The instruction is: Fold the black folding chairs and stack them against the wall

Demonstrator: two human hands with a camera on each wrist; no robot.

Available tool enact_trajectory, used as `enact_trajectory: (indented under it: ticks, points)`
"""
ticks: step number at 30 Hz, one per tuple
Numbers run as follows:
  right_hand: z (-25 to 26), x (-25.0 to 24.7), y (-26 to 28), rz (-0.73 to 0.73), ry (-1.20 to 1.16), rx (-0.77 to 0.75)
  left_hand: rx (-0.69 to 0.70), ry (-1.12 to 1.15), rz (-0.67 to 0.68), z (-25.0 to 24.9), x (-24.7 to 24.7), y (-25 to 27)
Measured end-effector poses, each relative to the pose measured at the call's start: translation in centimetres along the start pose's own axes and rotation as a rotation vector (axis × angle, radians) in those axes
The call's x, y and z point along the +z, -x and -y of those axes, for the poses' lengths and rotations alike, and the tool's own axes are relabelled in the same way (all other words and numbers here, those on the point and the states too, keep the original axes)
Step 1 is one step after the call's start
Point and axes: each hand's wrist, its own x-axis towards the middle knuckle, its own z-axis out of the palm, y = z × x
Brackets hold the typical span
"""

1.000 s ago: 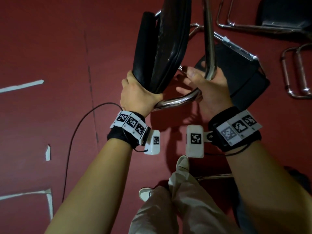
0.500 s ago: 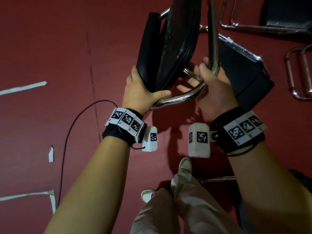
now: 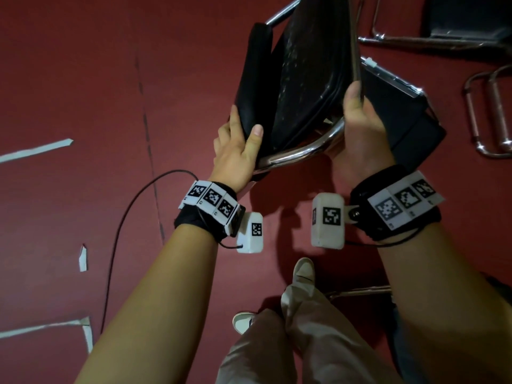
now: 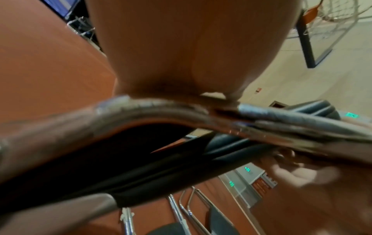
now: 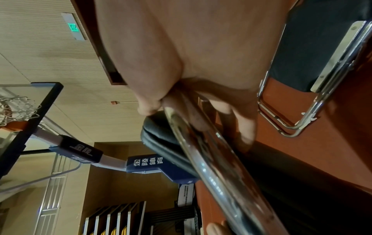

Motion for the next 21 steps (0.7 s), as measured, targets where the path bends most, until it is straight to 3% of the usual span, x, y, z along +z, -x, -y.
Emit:
enact_trajectory:
  ticks: [11,15,21]
  points:
    - [-1.1,-3.6,-1.6,-0.049,-0.188,-0.064,0.105,-0.066,0.245,-0.6,2.2,-0.9]
    - [-1.9,-6.1,-2.5,-0.059,-0.216,-0.043,0.177,-0.233,0.110,-0.5,5.1,-1.4]
    - [-2.9,-11.2,-2.7,-0.124,-0.307,0.039,0.226,-0.367,0.170,-2.2,9.6,-2.2]
